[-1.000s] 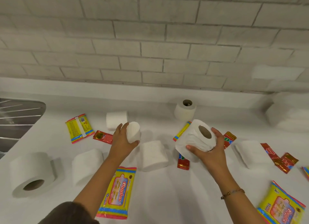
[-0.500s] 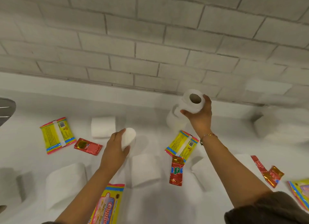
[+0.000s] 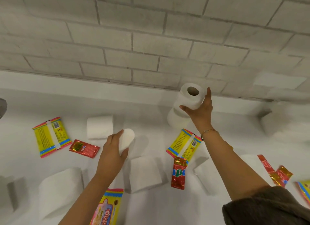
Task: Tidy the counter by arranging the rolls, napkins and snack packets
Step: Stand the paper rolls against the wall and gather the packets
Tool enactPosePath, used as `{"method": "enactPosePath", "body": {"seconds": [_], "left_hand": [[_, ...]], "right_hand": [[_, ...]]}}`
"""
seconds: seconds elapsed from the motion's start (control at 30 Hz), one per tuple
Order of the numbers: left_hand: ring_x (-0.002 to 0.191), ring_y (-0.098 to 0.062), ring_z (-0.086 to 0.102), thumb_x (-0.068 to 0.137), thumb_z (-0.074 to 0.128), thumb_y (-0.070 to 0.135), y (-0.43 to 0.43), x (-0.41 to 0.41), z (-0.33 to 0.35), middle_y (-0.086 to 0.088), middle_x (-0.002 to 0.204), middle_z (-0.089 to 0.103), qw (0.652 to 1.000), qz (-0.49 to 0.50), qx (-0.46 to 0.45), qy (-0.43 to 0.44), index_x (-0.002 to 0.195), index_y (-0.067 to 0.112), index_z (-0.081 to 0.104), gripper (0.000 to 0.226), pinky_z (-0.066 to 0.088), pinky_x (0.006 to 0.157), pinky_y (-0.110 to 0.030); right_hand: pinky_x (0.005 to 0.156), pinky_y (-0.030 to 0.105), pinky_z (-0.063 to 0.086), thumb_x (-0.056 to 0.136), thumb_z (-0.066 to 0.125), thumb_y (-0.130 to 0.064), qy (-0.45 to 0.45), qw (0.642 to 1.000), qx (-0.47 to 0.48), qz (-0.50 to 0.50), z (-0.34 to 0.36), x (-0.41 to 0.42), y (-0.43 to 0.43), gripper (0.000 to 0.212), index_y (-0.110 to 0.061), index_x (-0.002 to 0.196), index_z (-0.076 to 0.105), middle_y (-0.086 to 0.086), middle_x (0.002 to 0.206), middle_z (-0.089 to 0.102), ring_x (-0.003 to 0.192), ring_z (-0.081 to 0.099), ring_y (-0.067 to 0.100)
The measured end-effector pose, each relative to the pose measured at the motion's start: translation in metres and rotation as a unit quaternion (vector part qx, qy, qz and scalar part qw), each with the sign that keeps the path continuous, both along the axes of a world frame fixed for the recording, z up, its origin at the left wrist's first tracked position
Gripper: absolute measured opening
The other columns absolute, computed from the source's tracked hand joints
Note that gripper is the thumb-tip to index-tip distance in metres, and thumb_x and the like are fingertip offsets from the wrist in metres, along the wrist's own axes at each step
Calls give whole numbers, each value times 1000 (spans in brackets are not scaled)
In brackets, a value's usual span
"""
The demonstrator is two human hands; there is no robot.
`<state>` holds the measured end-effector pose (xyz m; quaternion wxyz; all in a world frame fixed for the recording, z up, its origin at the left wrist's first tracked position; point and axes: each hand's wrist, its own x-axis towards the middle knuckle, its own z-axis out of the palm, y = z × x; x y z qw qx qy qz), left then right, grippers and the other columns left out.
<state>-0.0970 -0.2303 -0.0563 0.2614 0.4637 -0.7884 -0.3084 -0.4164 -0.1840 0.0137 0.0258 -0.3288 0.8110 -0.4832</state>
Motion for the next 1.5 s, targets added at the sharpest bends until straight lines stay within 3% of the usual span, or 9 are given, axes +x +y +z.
{"method": "enactPosePath", "body": {"seconds": [0.13,0.3,0.43,0.73,0.97,1.07,1.17,1.4,1.5], "left_hand": [[119,-28,51,85,63,18,-1,0,-1,-9,134,46,1000,-2,-1,-6,140,20,35,62,45,95,-35],[119,-30,51,86,62,17,-1,-1,3,-10,135,44,1000,-4,-3,-13,140,19,34,62,46,96,-39],[119,-32,50,86,62,17,2,0,2,-12,136,43,1000,-7,-10,-19,140,18,34,61,46,96,-42],[118,-32,51,86,62,20,4,0,5,-13,135,46,1000,-10,-15,-13,140,19,34,60,46,95,-41],[104,-28,59,80,69,24,4,0,6,-8,126,55,1000,10,-26,6,133,24,37,62,50,77,-33],[94,-29,61,82,67,20,1,-9,5,-9,121,53,999,0,-39,-1,118,24,43,43,46,70,-27],[103,-33,57,84,63,15,-10,-24,9,-12,126,47,999,-12,-29,-6,113,17,47,33,48,80,-33],[97,-35,55,81,54,-3,-41,-63,16,-17,139,30,998,-58,13,-34,136,13,34,60,44,77,-30],[95,-36,57,82,49,-6,-57,-76,18,-19,143,26,997,-50,18,-53,139,11,30,63,49,83,-38]], "right_hand": [[108,41,31,61,81,-49,-36,999,-23,-26,0,12,42,109,-27,145,15,5,149,33,135,33,27],[104,35,34,72,75,-42,-13,996,80,-41,-21,34,116,79,-15,136,39,9,139,45,129,41,26],[101,46,43,69,76,-48,-17,978,206,-36,-39,61,166,82,-20,136,38,8,138,45,125,44,29],[109,48,33,57,82,-51,-10,939,344,-29,-58,79,202,106,-20,141,27,8,147,34,133,35,31],[101,47,33,66,76,-43,133,906,398,-59,-68,90,207,88,-19,139,34,8,135,49,118,44,32],[93,43,34,67,73,-40,139,911,380,-81,-63,87,203,79,-21,136,39,7,122,61,108,47,31],[96,48,38,70,72,-39,83,933,334,-104,-54,84,196,75,-20,136,40,11,118,62,108,51,34],[87,37,44,69,76,-18,-18,985,127,-118,-33,83,176,73,-14,132,39,9,128,50,111,53,29],[75,27,41,64,77,-11,-19,991,92,-94,-28,82,168,68,-16,123,42,0,118,43,92,49,18]]}}
